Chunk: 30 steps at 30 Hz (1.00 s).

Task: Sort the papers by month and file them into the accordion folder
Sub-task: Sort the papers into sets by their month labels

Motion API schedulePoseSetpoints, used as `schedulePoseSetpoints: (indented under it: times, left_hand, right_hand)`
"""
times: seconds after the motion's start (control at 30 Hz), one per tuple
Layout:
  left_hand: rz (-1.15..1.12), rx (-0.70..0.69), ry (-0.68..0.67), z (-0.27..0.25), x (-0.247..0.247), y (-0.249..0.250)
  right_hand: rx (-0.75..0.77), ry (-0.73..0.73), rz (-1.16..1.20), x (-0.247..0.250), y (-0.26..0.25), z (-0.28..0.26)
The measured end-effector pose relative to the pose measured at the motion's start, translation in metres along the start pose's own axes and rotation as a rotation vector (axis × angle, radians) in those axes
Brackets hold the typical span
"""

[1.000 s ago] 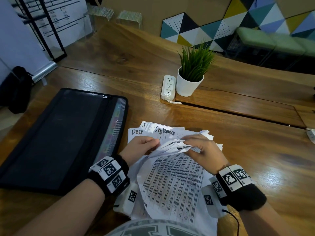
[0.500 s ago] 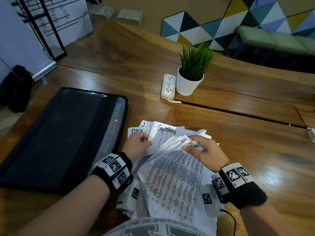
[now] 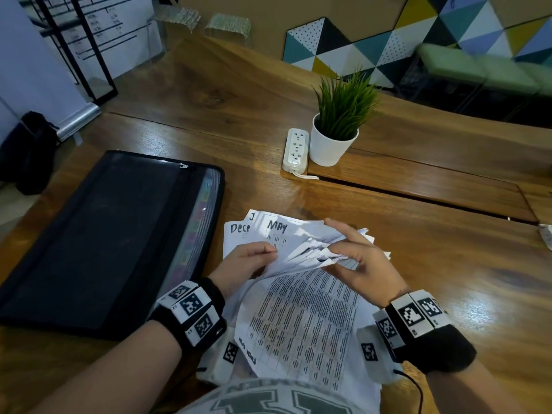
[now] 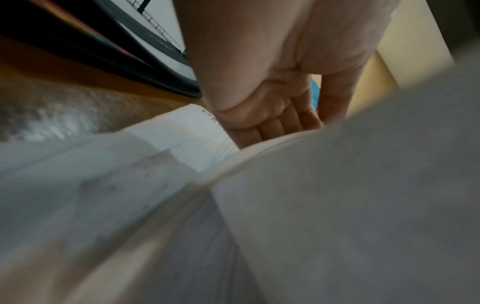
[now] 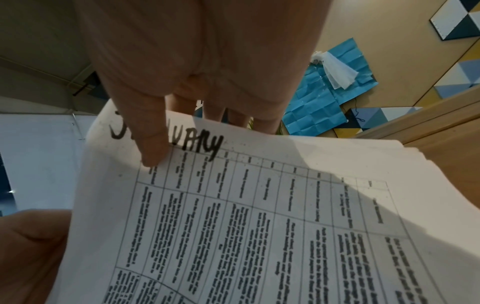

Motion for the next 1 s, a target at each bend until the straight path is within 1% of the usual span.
schedulePoseSetpoints:
  times: [0.07,0.1,0.13,0.17,0.23,0.3,0.37,0.47,0.57,0.7,0.83,0.93,1.0]
  left_hand:
    - [0.038,0.015,-0.034,-0.002,-0.002,0.000]
    - [0.071,0.017,-0.031,-0.002,-0.001,0.000]
    - [0.101,0.006,0.000,-0.001,0.001,0.000]
    - [0.138,-0.017,0.067,0.001,0.005,-0.001]
    - [0.242,-0.068,0.241,0.005,0.018,-0.002]
    - [0.380,-0.058,0.338,0.006,0.026,-0.003]
    - [0.478,-0.034,0.349,0.008,0.029,-0.004]
    - [0.535,-0.026,0.319,0.010,0.026,-0.004]
    - [0.538,-0.037,0.333,0.014,0.028,-0.004]
    - [0.522,-0.098,0.437,0.012,0.028,0.006]
    - [0.388,-0.116,0.365,0.008,0.021,0.004]
    - [0.258,-0.069,0.351,0.004,0.018,0.001]
    - [0.238,-0.072,0.348,0.004,0.017,0.003]
  right_hand:
    - [-0.004,-0.010,-0.042,0.001,-0.003,0.002]
    - [0.005,-0.017,-0.060,0.000,-0.005,0.002]
    - [0.022,-0.017,-0.071,0.000,-0.008,0.002]
    - [0.042,-0.010,-0.077,0.000,-0.011,0.001]
    - [0.050,0.005,-0.073,-0.002,-0.013,-0.001]
    - [0.012,-0.001,-0.047,-0.003,-0.011,-0.003]
    - [-0.040,-0.021,-0.018,-0.005,-0.007,-0.006]
    - [-0.051,-0.029,0.026,-0.005,-0.006,-0.010]
    - [-0.038,-0.009,0.045,-0.003,-0.006,-0.011]
    - [-0.032,0.005,0.069,-0.004,-0.008,-0.009]
    - [-0.021,0.023,0.054,-0.003,-0.008,-0.010]
    - [-0.022,0.017,0.037,-0.003,-0.006,-0.011]
    - [-0.022,0.022,0.041,-0.002,-0.005,-0.011]
Point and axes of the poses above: each hand's wrist, its own z-axis towards the middle knuckle, its own x-axis out of the back of the hand, y = z × x, the point moved 6 cm from there along z, towards the middle knuckle, and after that the axes turned 6 degrees about z, right-handed, at the moved point
